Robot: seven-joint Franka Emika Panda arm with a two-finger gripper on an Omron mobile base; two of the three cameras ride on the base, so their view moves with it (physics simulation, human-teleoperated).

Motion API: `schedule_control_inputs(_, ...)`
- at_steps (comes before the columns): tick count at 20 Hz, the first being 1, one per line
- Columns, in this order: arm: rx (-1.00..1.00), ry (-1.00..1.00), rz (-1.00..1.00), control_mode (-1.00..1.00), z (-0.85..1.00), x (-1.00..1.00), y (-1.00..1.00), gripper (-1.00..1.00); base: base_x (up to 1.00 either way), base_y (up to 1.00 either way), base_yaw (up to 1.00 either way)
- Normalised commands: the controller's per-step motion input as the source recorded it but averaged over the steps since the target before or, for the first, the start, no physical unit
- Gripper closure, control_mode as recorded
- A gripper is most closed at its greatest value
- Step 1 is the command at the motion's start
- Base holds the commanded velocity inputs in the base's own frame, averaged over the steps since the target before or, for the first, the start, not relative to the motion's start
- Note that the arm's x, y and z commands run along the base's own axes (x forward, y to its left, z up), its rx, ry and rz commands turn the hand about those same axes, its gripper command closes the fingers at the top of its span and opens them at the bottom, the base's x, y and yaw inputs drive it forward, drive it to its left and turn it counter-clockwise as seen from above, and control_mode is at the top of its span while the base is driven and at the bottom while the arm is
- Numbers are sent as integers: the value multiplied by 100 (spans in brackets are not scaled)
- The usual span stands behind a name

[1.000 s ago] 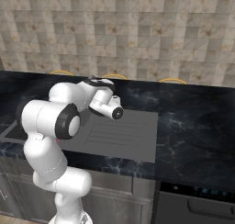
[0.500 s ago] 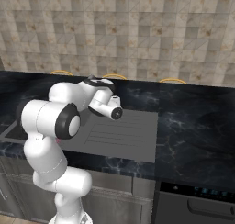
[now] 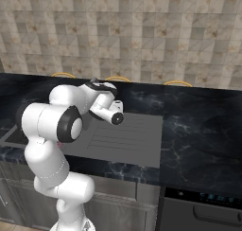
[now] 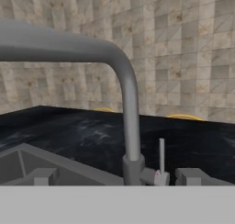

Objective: Soak the sponge with water for a few seconds and then drop it inside the sink.

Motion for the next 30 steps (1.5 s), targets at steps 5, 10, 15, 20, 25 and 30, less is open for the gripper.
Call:
schedule_control_inputs(5,0,0,-5,-100,-11,4,0,-100,0,0,0)
schedule_control_inputs(10,0,0,-3,-100,-10,5,0,-100,0,0,0)
schedule_control_inputs(15,0,-1,0,-100,-2,8,0,-100,0,0,0)
schedule_control_inputs(20,0,-4,0,-100,0,11,1,-100,0,0,0)
schedule_control_inputs(25,0,-4,0,-100,0,15,0,-100,0,0,0)
schedule_control_inputs(30,0,-1,0,-100,0,18,0,-100,0,0,0)
